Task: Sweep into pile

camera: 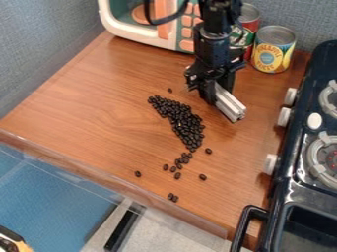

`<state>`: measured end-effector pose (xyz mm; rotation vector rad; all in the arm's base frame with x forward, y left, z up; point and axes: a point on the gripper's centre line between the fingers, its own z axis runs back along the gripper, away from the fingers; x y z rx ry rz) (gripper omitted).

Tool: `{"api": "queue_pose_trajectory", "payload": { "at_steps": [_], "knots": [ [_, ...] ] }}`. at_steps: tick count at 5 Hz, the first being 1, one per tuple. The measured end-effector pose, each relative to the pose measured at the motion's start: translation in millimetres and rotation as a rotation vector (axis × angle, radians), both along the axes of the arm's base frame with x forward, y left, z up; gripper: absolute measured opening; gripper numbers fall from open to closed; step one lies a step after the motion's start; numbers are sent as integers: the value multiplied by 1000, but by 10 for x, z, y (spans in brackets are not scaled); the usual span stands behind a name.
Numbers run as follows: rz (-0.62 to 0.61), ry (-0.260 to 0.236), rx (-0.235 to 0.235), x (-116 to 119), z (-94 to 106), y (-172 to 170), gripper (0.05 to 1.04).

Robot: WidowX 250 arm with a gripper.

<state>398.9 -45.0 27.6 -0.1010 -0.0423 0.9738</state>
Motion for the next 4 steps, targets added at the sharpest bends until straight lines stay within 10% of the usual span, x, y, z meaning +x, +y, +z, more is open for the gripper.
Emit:
{"api": "queue_pose_trajectory", "payload": {
  "at_steps": [4],
  "knots": [
    [-25, 7, 20, 35, -191, 0, 387]
  ]
}}
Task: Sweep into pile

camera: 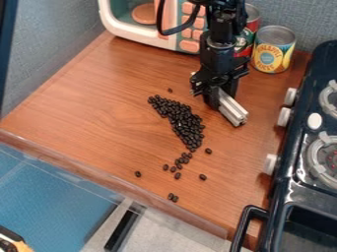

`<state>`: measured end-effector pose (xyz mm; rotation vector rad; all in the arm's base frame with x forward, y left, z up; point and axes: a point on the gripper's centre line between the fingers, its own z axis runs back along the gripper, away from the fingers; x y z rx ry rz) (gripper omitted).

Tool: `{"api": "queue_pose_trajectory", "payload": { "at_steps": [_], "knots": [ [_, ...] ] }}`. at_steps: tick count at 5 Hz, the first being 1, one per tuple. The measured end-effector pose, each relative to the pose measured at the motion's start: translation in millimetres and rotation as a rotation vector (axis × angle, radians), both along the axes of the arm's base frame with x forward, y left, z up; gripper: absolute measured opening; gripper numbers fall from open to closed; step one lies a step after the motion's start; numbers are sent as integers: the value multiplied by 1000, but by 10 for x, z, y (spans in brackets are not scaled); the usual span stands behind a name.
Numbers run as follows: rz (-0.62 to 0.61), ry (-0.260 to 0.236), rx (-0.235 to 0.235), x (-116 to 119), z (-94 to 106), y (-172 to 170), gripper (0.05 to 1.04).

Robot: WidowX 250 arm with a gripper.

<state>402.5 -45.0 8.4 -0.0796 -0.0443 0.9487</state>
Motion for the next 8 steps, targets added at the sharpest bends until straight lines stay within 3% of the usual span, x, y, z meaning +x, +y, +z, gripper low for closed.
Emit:
{"api": "queue_pose_trajectory", "payload": {
  "at_steps": [4, 8],
  "knots": [
    [-22, 29, 5, -363, 16, 208, 386],
    [-27, 12, 11, -533, 5, 304, 386]
  ]
}}
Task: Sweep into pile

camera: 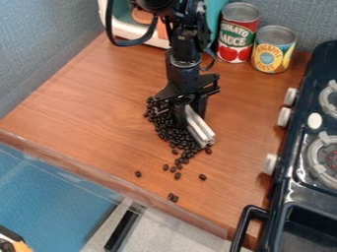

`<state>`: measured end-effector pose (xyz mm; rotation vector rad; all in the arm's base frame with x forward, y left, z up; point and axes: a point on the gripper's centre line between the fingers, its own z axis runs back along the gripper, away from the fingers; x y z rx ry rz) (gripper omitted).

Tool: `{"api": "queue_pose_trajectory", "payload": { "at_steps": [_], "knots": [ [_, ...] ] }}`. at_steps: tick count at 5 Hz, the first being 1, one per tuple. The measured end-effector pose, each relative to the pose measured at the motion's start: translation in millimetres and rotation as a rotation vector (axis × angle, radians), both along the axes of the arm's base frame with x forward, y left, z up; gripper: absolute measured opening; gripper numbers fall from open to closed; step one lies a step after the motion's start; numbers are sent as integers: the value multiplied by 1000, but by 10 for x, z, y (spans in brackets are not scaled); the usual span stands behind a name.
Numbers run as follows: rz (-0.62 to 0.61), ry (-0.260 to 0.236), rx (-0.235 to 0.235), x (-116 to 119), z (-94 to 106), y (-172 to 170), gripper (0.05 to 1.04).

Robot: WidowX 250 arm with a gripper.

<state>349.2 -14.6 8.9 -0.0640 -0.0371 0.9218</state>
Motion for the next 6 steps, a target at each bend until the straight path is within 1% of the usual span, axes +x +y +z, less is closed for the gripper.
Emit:
{"api": "queue_pose_trajectory", "payload": {
  "at_steps": [1, 2, 3, 4, 5, 6],
  "knots": [
    [0, -7, 2, -18, 2, 35, 386],
    [6, 0, -7, -20, 11, 27, 386],
    [6, 21, -49, -36, 29, -24, 386],
    [8, 1, -69, 72, 145, -41, 386],
    [16, -13, -70, 154, 213, -42, 386],
    [35, -8, -67, 233, 142, -58, 386]
  ]
}}
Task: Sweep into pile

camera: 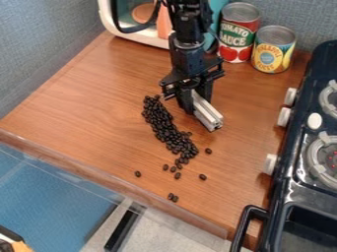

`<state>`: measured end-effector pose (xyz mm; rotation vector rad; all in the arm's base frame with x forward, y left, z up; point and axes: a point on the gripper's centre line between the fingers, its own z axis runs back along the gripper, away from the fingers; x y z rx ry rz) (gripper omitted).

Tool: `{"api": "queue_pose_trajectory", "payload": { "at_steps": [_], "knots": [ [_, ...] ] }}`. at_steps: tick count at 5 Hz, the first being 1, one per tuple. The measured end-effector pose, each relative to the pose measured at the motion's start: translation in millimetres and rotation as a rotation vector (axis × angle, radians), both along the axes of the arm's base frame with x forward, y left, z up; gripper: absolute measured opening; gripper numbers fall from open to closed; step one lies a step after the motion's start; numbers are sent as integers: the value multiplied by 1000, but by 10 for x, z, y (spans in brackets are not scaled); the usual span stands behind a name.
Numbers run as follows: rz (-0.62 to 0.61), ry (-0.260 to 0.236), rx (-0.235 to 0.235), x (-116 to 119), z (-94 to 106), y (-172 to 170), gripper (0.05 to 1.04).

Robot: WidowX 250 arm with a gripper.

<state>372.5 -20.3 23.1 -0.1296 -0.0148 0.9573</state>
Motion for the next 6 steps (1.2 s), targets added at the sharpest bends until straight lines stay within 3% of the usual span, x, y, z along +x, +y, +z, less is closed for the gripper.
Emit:
{"api": "queue_pose_trajectory", "payload": {
  "at_steps": [3, 4, 5, 6],
  "knots": [
    [7, -7, 52, 174, -131, -110, 430],
    [6, 6, 37, 120, -127, -132, 738],
    [-3, 43, 16, 0, 18, -67, 989],
    [-6, 15, 32, -54, 319, 51, 1008]
  ]
}}
